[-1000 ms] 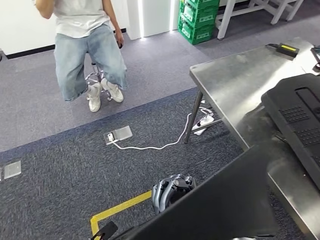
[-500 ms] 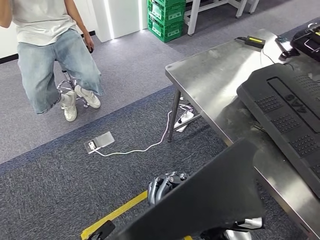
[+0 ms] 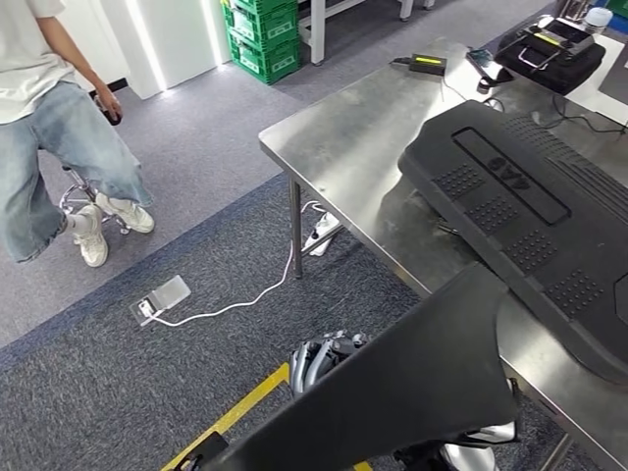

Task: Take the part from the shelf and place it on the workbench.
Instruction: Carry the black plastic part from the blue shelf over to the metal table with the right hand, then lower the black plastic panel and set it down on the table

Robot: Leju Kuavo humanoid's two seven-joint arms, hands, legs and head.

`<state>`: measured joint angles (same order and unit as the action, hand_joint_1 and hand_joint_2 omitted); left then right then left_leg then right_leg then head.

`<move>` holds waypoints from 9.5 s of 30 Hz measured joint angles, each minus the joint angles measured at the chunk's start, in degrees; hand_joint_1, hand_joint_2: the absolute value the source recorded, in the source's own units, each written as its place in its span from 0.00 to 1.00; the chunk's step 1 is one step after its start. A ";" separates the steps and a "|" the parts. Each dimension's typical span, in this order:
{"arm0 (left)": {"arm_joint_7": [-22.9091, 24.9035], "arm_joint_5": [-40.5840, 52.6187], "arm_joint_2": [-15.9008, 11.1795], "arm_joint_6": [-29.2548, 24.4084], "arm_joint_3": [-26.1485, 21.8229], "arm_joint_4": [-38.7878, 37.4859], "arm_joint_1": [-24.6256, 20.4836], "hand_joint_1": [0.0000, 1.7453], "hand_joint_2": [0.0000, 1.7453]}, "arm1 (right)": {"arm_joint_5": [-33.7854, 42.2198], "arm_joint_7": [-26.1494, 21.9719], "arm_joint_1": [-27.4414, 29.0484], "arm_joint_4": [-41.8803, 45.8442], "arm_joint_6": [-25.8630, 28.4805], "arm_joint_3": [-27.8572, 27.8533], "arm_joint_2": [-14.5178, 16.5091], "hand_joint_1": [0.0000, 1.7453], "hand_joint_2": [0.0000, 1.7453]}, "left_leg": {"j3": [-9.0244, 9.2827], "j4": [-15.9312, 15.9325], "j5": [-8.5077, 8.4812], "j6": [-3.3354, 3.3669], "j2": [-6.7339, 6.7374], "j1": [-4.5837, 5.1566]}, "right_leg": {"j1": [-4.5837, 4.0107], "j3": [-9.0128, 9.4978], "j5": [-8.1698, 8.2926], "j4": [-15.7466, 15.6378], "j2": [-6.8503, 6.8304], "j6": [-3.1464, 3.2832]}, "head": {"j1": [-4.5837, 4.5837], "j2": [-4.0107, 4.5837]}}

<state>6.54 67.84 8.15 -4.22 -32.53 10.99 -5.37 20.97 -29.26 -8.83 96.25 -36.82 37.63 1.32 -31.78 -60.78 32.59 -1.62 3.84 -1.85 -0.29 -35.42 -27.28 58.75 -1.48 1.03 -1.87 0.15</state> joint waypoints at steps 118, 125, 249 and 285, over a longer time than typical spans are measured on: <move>3.10 7.43 -0.15 1.78 -0.35 0.00 -1.70 0.00 1.00 | -78.11 20.94 -41.50 -26.90 74.16 -19.48 0.05 1.00 1.00 | -3.23 1.01 -4.74 2.30 -3.77 0.19 | 0.91 -2.95 0.55 4.31 1.70 -2.81 | 0.54 0.01; 3.37 8.70 0.09 2.38 0.63 0.00 -2.10 0.00 1.00 | -100.90 22.49 -40.55 -30.98 76.40 -18.68 0.34 1.00 1.00 | -4.18 -1.22 -2.55 0.50 -3.74 0.26 | 0.67 -0.87 1.12 -0.45 1.74 -0.68 | 0.40 0.01; 1.67 13.16 2.13 5.53 1.79 -0.05 -4.99 0.00 1.00 | -110.82 41.80 -32.33 -51.93 76.88 10.52 10.98 1.00 1.00 | -5.35 -5.95 1.22 0.48 -4.33 0.00 | -0.04 -0.70 2.53 -2.17 1.61 0.94 | 0.14 0.00; -0.04 13.67 1.75 5.21 1.61 -0.04 -4.67 0.00 1.00 | -110.91 58.59 -31.22 -49.53 76.87 16.05 8.44 1.00 1.00 | -7.63 -7.29 -2.37 -0.04 -4.20 0.14 | -0.02 0.14 0.96 -0.88 1.65 0.35 | -0.02 -0.01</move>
<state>6.50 81.52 9.90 0.99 -30.92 10.95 -10.04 -89.94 29.33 -40.05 46.71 40.04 53.68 9.76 -39.40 -68.07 30.21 -1.66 -0.36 -1.71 -0.31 -35.27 -26.32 57.87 0.17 1.38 -1.89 0.14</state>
